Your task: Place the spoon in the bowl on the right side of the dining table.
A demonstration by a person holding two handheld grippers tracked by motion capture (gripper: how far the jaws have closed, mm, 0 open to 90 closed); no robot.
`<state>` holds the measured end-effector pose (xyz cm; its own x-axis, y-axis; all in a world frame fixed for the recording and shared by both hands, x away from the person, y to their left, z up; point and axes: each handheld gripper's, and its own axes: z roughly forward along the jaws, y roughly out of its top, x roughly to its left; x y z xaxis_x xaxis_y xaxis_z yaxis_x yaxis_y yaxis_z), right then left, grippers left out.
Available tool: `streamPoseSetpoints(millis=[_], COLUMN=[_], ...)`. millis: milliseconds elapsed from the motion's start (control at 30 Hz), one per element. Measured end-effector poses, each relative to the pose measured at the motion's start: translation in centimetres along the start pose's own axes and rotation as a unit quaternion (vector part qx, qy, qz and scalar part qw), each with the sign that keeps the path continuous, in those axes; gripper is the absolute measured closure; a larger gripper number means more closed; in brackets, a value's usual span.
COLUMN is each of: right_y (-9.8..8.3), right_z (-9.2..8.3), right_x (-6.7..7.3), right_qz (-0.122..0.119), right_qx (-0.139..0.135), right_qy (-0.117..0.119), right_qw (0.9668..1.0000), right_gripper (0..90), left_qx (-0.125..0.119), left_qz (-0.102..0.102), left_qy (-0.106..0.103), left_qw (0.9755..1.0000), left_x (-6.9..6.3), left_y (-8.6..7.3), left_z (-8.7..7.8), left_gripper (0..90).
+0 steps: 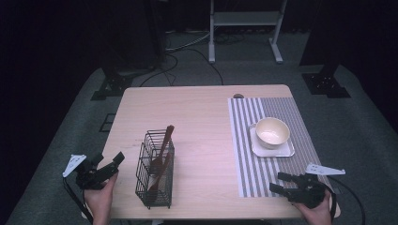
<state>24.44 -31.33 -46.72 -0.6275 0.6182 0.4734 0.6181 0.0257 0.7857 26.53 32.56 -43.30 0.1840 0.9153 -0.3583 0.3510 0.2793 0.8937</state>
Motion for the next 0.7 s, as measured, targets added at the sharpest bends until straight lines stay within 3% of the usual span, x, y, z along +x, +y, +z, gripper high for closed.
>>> streamPoseSetpoints(millis=[600, 700], right_y=[0.8, 1.2], right_z=[0.9, 1.2], right_x=[1.1, 1.4], right_qz=[-0.006, -0.004], right_qx=[0.009, 0.012], right_qy=[0.018, 0.032], right_qw=[0.9998, 0.9994], right_gripper=[19.3, 19.3], left_qx=[0.007, 0.007], left_qz=[0.017, 0.018], left_qy=[0.003, 0.003], left_qw=[0.9998, 0.9998], left_x=[-0.3, -0.2], left_y=[-0.2, -0.2], left_z=[0.1, 0.1], left_gripper=[1.5, 1.5])
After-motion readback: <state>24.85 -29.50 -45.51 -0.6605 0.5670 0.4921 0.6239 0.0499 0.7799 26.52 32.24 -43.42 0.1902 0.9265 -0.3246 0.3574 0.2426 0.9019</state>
